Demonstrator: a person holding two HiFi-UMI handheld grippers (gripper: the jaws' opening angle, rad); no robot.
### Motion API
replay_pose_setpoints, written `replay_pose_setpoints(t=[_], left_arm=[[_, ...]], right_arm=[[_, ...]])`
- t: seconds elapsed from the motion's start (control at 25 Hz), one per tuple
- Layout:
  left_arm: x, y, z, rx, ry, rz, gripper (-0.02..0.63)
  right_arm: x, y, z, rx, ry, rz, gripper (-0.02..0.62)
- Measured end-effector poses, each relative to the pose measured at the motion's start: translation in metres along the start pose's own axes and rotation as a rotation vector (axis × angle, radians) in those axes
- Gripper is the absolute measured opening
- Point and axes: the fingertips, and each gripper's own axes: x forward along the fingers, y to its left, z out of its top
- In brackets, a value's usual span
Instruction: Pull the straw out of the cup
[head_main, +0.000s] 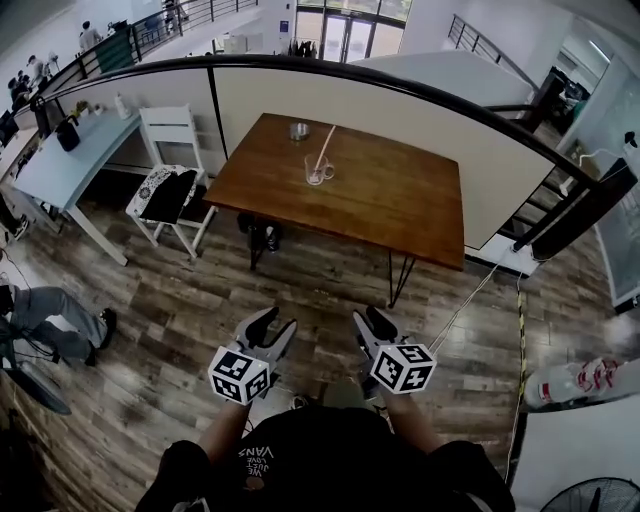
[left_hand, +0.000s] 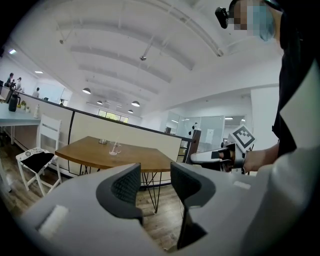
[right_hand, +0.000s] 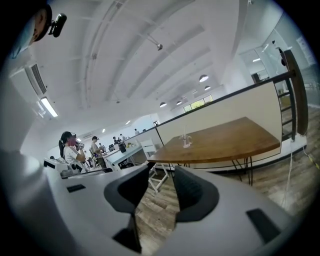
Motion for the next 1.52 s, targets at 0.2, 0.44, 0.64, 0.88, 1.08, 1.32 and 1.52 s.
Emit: replay_pose_setpoints(t=[0.2,0.44,0.64,0.88,1.08,1.32,1.52], left_arm=[[0.021,0.018,-0.002,-0.023,0.012,0.013,0.170],[0.062,0.041,0.012,-0.030,0.009,0.047,0.170],[0.107,0.057,0.028,-0.030,0.001,0.069,0.170],[0.151,0.070,0.034,-0.042,0.008,0.099,0.170],[0.179,0.084,0.035,-0.056,0.003,0.139,0.170],[0.203,0.100,0.039,-0.081,-0.011,0.178,0.170],[0.212,0.122,0.042,-0.089,-0.004,0.183,0.170]], right_arm=[[0.022,-0.018,0.006,0.013,0.017,-0.006,0.127],[0.059,-0.048,0.030,0.006,0.040,0.017,0.127],[0.090,-0.074,0.054,-0.010,0.055,0.049,0.127],[0.119,-0.110,0.072,-0.014,0.083,0.077,0.127],[0.143,-0.133,0.079,-0.019,0.113,0.107,0.127],[0.170,-0.149,0.093,-0.034,0.127,0.144,0.127],[0.194,-0.155,0.097,-0.025,0.138,0.133,0.127]])
